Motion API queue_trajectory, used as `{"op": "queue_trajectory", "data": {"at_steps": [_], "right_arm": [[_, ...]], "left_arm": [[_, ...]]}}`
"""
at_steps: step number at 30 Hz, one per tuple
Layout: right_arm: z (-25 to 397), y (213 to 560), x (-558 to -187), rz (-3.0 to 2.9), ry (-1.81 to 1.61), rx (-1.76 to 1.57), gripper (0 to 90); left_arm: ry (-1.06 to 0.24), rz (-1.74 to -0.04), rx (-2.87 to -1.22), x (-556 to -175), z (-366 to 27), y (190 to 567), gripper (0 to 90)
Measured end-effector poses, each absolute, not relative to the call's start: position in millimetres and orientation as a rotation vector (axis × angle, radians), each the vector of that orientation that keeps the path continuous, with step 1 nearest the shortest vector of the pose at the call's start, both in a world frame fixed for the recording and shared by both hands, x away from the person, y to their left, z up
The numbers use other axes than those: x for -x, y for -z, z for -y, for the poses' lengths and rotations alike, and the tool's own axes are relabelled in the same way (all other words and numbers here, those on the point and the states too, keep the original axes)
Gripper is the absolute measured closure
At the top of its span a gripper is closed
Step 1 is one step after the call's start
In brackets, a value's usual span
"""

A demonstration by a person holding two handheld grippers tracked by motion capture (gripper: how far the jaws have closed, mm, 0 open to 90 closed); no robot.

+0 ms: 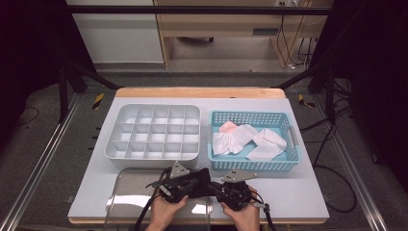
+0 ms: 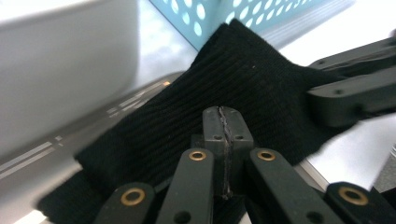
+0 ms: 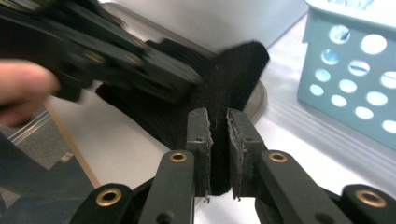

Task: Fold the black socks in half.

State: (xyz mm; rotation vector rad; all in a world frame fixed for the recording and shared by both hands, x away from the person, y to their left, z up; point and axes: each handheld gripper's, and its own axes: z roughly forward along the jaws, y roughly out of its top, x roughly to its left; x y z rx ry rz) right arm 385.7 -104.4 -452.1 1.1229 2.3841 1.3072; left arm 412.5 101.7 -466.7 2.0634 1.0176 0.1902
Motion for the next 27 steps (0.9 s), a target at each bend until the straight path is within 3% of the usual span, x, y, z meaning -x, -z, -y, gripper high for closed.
{"op": "queue_trajectory", "data": {"at_steps": [7, 12, 16, 21, 27], "right_arm": [[100.6, 446.2, -384.5, -2.403, -1.328, -1.053, 81.6], [100.5, 445.4, -384.4, -2.413, -1.324, -1.04, 82.0], [96.3, 442.3, -384.2, -2.424, -1.319, -1.017, 81.9], [86.3, 439.2, -384.8, -2.446, -1.32, -0.979, 81.9], [72.9, 436.3, -387.1, -2.454, -1.377, -0.93, 82.0]], "left_arm": [[-0.159, -1.026, -2.004, -412.4, -113.4, 458.6, 87.3], [-0.281, -1.059, -1.95, -403.8, -153.1, 438.1, 86.8], [-0.327, -1.135, -1.961, -400.4, -180.9, 444.8, 88.5], [-0.244, -1.158, -1.999, -402.9, -179.3, 465.7, 89.0], [-0.243, -1.139, -2.019, -403.4, -171.7, 471.4, 89.2]]}}
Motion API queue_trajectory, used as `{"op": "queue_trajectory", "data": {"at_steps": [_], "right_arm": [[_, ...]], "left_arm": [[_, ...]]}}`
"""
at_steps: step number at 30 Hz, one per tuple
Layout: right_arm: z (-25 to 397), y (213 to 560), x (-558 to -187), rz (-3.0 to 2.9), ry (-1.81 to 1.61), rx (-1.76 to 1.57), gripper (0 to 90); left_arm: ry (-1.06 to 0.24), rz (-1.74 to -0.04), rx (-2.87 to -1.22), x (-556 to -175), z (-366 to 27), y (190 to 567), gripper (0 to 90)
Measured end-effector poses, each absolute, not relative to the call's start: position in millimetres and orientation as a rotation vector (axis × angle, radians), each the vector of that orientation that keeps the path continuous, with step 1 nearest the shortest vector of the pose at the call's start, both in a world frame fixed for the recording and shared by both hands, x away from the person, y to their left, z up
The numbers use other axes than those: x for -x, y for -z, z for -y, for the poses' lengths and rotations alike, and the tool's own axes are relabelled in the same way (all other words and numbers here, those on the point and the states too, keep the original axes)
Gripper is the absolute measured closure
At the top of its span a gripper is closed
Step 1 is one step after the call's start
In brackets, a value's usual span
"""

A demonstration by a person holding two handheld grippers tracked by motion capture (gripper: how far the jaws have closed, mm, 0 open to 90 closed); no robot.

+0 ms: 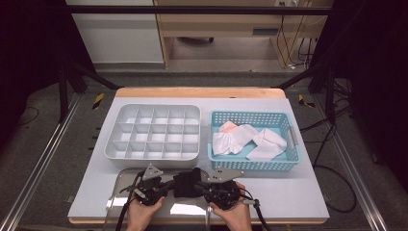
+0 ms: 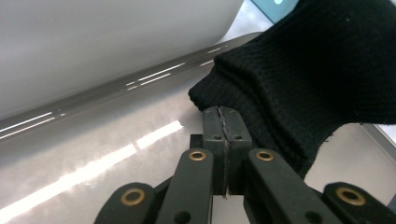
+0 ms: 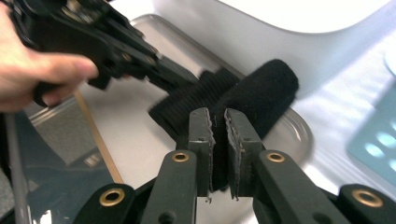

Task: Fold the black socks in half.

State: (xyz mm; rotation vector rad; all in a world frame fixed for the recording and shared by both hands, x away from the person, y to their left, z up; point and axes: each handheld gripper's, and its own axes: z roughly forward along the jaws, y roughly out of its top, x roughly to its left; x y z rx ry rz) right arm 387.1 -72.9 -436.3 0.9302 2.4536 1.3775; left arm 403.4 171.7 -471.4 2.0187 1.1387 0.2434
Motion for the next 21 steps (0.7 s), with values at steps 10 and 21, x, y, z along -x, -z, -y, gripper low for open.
{"op": "queue_trajectory", "data": {"at_steps": [10, 21], "right_arm": [[35.3, 462.7, -397.4, -2.52, -1.415, -0.862, 79.8], [32.8, 467.4, -397.8, -2.516, -1.426, -0.863, 79.2]], "left_arm": [[-0.243, -1.129, -2.014, -405.2, -174.8, 472.7, 89.3], [-0.279, -1.028, -1.912, -409.0, -185.7, 435.4, 77.7]]}}
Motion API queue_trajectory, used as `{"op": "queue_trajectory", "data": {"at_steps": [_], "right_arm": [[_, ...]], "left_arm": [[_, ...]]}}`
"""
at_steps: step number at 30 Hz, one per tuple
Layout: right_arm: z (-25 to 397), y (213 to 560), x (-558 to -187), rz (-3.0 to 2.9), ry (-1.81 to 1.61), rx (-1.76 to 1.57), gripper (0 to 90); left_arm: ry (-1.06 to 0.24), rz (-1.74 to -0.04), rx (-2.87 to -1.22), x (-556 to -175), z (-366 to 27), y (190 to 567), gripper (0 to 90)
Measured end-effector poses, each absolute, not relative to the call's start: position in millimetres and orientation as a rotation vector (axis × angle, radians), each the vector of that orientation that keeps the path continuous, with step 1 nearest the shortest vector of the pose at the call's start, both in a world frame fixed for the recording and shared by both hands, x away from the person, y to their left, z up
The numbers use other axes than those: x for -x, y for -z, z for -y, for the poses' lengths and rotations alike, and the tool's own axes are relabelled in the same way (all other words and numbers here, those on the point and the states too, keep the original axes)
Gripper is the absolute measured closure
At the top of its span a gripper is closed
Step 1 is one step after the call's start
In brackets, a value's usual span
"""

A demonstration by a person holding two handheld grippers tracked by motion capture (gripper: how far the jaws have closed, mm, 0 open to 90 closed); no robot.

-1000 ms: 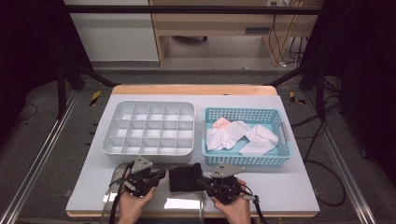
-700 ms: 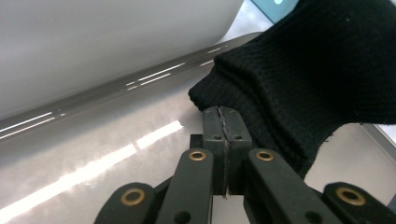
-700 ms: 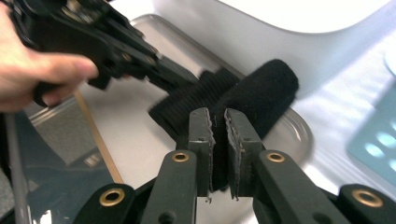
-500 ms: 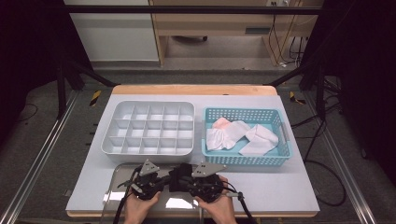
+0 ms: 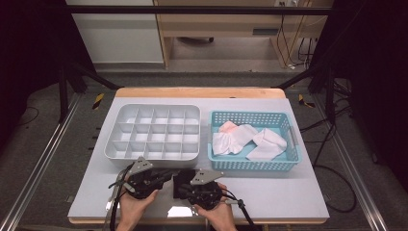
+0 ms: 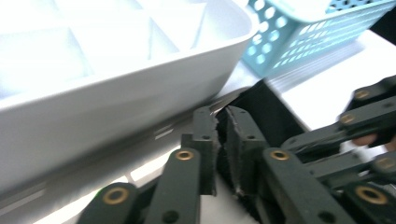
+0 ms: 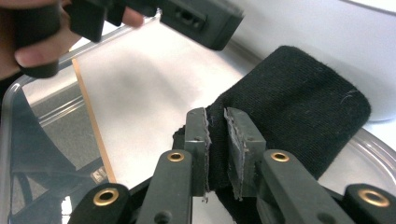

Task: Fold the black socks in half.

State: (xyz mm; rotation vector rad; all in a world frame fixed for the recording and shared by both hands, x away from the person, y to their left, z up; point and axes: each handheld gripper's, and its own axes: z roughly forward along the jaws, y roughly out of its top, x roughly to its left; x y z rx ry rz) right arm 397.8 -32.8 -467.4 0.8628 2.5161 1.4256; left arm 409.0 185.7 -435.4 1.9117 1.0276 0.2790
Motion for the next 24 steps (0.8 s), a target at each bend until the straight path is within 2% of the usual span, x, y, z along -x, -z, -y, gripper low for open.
{"op": "queue_trajectory", "data": {"at_steps": [6, 9, 11, 19, 24], "right_arm": [[30.9, 467.1, -396.5, -2.518, -1.415, -0.855, 79.3], [30.3, 466.6, -396.1, -2.527, -1.413, -0.848, 79.9], [30.4, 465.7, -395.1, -2.537, -1.403, -0.834, 80.4], [45.8, 455.5, -393.5, -2.568, -1.325, -0.799, 80.3], [61.4, 447.3, -393.8, -2.531, -1.292, -0.823, 77.2]], "left_arm": [[-0.319, -0.975, -1.981, -412.7, -162.5, 433.6, 66.4], [-0.382, -0.977, -2.02, -415.0, -154.9, 436.8, 60.4], [-0.415, -1.002, -2.054, -417.4, -153.5, 441.6, 60.0], [-0.358, -1.026, -2.062, -411.9, -165.2, 448.8, 60.0], [-0.335, -1.034, -2.042, -398.5, -167.8, 452.4, 59.4]]}}
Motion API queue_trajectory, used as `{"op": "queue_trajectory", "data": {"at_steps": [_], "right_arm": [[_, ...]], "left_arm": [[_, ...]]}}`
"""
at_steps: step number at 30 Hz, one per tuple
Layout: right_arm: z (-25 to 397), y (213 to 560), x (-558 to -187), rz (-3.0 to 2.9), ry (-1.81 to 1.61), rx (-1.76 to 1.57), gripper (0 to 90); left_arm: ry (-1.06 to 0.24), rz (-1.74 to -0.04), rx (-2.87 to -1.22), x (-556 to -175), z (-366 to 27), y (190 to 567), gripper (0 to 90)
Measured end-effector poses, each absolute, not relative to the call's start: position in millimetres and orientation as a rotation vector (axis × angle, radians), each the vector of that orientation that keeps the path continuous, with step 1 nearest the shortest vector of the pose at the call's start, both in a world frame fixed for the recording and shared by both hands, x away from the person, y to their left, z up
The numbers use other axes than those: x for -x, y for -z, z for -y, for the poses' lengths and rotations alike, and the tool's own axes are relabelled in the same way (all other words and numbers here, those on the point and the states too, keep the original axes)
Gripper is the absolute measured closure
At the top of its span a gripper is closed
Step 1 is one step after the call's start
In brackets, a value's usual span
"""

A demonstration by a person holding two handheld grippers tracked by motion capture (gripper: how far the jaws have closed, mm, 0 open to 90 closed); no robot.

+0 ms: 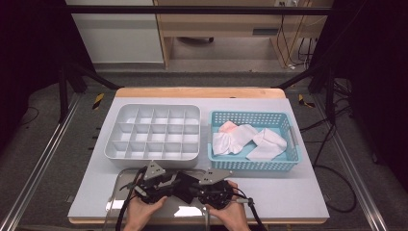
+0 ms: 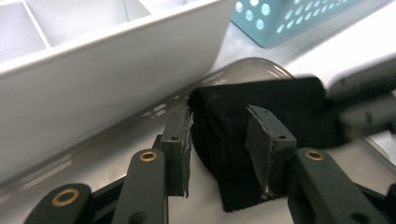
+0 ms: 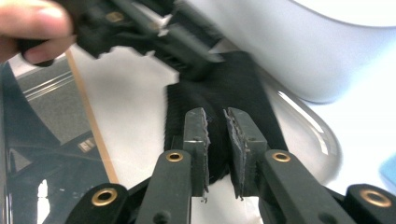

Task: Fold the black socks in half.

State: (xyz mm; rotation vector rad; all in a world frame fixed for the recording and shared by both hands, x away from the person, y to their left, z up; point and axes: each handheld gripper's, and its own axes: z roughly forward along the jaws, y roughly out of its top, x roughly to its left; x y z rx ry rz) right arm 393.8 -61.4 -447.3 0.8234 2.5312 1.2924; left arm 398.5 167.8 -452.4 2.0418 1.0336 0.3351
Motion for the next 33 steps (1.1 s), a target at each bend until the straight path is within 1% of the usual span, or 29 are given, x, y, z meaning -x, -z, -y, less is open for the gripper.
{"op": "queue_trajectory", "data": {"at_steps": [2, 8, 11, 16, 18, 21, 24, 28, 33], "right_arm": [[65.3, 445.8, -394.1, -2.521, -1.319, -0.848, 74.6], [73.4, 436.6, -397.1, -2.409, -1.51, -0.974, 73.7], [69.7, 438.3, -396.9, -2.42, -1.466, -0.997, 77.0], [62.8, 459.8, -388.2, -2.518, -1.336, -0.991, 82.7], [62.4, 465.4, -386.8, -2.528, -1.321, -0.99, 82.7], [65.3, 460.6, -387.0, -2.487, -1.356, -0.996, 82.2], [65.6, 456.8, -388.3, -2.473, -1.351, -0.986, 82.7], [60.9, 466.5, -389.6, -2.509, -1.274, -1.007, 84.4], [62.1, 469.2, -390.0, -2.503, -1.239, -1.035, 85.1]], "left_arm": [[-0.343, -1.041, -2.032, -394.8, -167.7, 454.5, 59.8], [-0.341, -1.051, -2.006, -389.2, -167.0, 457.7, 59.9], [-0.35, -1.058, -1.999, -387.1, -166.6, 458.6, 58.5], [-0.338, -1.081, -1.992, -388.2, -168.5, 459.2, 54.1], [-0.331, -1.085, -1.988, -389.2, -169.2, 459.1, 52.3], [-0.339, -1.083, -1.982, -390.1, -170.0, 460.0, 49.9], [-0.304, -1.091, -1.994, -392.6, -169.8, 462.5, 45.3], [-0.26, -1.091, -2.004, -393.1, -169.3, 465.9, 40.9], [-0.194, -1.086, -1.999, -393.6, -167.0, 470.2, 39.7]]}}
